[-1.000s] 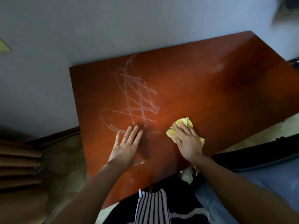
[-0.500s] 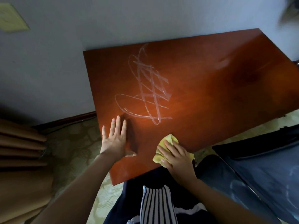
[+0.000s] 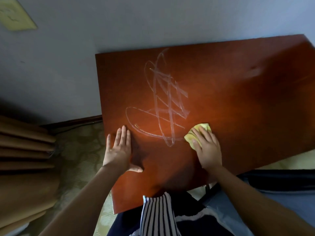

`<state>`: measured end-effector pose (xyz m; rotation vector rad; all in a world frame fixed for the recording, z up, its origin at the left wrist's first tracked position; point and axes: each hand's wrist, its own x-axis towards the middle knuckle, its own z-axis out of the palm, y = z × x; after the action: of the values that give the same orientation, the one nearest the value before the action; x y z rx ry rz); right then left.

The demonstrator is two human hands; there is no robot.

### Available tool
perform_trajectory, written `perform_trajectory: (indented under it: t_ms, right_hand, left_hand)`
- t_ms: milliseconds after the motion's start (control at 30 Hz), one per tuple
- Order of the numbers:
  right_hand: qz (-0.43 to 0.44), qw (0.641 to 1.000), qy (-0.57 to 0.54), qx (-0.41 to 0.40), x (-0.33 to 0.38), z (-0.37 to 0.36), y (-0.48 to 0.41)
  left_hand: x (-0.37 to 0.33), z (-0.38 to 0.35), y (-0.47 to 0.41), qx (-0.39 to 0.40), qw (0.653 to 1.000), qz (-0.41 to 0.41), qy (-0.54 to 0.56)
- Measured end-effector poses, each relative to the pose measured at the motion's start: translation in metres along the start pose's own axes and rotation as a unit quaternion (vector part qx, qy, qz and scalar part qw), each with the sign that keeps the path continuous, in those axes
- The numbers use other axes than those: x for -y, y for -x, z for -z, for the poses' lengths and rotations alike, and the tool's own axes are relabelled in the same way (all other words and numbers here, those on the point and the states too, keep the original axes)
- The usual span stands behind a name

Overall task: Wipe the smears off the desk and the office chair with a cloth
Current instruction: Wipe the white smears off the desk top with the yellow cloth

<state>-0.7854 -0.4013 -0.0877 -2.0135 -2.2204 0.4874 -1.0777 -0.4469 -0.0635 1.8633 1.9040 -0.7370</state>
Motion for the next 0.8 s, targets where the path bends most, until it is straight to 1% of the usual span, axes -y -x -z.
perform_trajectory:
  t_ms: [100, 200, 267, 333, 400, 433, 567, 667, 733, 800]
  right_hand:
    - [-0.005, 1.000, 0.014, -0.003, -0.018, 0.011, -0.041]
    - [-0.027, 1.000, 0.009, -0.012, -0.024, 0.017, -0.068]
    - [-0.062, 0.997, -0.009, -0.033, -0.019, 0.016, -0.079]
    - [-0.119, 0.991, -0.030, -0.058, -0.004, 0.011, -0.081]
    - [-0.174, 0.982, -0.051, -0.062, 0.011, 0.006, -0.079]
    - [-0.184, 0.980, -0.055, -0.060, 0.018, 0.003, -0.076]
    - [-0.149, 0.987, -0.043, -0.040, 0.035, -0.003, -0.057]
    - [-0.120, 0.992, -0.024, -0.009, 0.052, -0.010, -0.031]
    - [-0.115, 0.993, -0.013, 0.008, 0.072, -0.018, -0.004]
    - [-0.115, 0.993, -0.010, 0.006, 0.096, -0.030, 0.026]
  left_hand:
    - [0.002, -0.002, 0.001, -0.004, 1.000, 0.000, 0.002]
    - [0.003, -0.003, 0.003, -0.011, 1.000, 0.003, 0.009]
    - [0.001, 0.000, 0.001, -0.015, 1.000, 0.005, 0.009]
    - [0.000, 0.003, 0.000, -0.018, 1.000, 0.004, 0.006]
    - [0.000, 0.005, 0.001, -0.018, 1.000, 0.004, 0.003]
    - [0.000, 0.006, 0.002, -0.019, 1.000, 0.003, 0.001]
    - [0.000, 0.009, 0.001, -0.016, 1.000, -0.009, -0.007]
    - [0.007, 0.011, 0.000, -0.005, 0.999, -0.041, -0.013]
    - [0.015, 0.011, 0.003, 0.000, 0.996, -0.084, -0.043]
    - [0.025, 0.008, 0.010, -0.006, 0.989, -0.125, -0.073]
